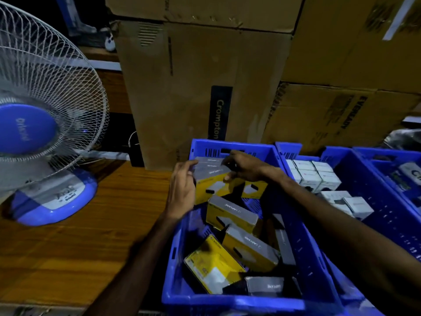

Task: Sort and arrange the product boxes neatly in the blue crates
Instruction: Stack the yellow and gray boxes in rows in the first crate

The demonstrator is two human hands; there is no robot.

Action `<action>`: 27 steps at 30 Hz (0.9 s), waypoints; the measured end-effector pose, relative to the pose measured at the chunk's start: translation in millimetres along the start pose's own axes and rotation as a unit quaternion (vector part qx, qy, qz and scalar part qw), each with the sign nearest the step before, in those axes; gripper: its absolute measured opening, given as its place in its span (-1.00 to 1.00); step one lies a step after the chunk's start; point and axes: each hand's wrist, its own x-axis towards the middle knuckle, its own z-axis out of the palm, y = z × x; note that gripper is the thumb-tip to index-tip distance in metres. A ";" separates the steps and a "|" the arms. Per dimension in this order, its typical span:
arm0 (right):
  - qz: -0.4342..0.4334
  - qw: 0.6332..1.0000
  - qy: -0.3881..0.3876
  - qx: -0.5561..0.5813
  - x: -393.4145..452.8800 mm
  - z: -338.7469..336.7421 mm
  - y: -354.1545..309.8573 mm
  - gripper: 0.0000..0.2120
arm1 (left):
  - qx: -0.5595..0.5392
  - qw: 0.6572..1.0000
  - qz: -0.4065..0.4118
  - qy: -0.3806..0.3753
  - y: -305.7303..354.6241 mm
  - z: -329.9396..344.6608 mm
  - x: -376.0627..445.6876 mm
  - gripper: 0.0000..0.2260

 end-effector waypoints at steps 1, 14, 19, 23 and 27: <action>0.000 1.000 0.013 0.006 -3.8 -7.1 6.8 -0.45 | -0.012 1.000 0.001 0.005 -0.8 0.4 1.4 -0.65; 0.027 0.987 0.138 0.072 -56.8 -13.3 59.9 -0.58 | 0.083 0.979 0.080 -0.170 26.7 23.4 32.2 -0.57; 0.015 0.985 0.173 0.016 -73.8 -1.5 67.9 -0.65 | 0.145 0.952 0.136 -0.234 35.7 58.5 49.2 -0.51; 0.126 0.960 0.246 0.033 -98.1 11.2 83.1 -0.44 | 0.170 0.938 0.133 -0.273 23.7 84.7 57.6 -0.50; 0.259 0.924 0.268 0.089 -126.7 43.5 96.7 -0.25 | 0.165 0.929 0.139 -0.301 13.0 106.4 51.5 -0.53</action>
